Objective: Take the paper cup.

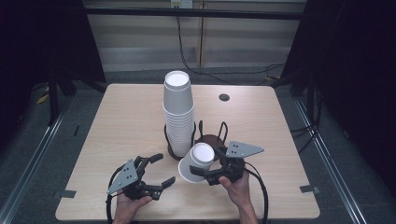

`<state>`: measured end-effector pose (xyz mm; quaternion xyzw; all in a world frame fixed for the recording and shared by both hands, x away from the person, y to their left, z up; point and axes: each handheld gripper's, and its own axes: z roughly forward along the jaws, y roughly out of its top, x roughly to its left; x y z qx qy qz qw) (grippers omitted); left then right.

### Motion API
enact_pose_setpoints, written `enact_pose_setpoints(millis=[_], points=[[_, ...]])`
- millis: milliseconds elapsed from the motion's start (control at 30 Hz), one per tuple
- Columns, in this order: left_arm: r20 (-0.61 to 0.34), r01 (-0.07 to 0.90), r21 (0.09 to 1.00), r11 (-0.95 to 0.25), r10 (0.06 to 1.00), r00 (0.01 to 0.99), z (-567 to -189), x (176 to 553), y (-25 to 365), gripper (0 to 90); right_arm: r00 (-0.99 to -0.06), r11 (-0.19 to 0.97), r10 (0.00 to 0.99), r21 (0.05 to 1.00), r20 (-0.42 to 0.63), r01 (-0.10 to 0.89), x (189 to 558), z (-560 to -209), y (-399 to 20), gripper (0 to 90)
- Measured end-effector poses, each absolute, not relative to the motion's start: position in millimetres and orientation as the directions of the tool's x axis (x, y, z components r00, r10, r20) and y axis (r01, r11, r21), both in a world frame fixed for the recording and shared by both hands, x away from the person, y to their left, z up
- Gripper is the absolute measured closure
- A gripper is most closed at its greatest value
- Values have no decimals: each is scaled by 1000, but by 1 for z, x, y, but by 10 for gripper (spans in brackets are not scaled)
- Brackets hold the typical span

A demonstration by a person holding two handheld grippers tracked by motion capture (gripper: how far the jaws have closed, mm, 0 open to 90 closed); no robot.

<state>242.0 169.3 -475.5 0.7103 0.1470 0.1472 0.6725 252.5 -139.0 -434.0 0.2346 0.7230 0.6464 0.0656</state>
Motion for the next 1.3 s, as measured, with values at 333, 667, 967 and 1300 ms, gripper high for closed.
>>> enact_pose_setpoints(millis=[333, 667, 967, 1300], points=[[2, 28, 996, -85, 333, 943, -478, 247, 156, 154, -894, 81, 395, 961, 212, 264, 252, -440, -133, 212], [-3, 33, 993, -109, 264, 965, -481, 250, 142, 151, -900, 92, 377, 958, 220, 272, 253, -445, -124, 213], [-20, 52, 991, -121, 246, 969, -483, 253, 131, 123, -905, 93, 362, 958, 222, 272, 254, -448, -117, 213], [-37, 73, 986, -147, 230, 972, -483, 258, 121, 117, -908, 92, 357, 959, 218, 267, 253, -448, -112, 214]])
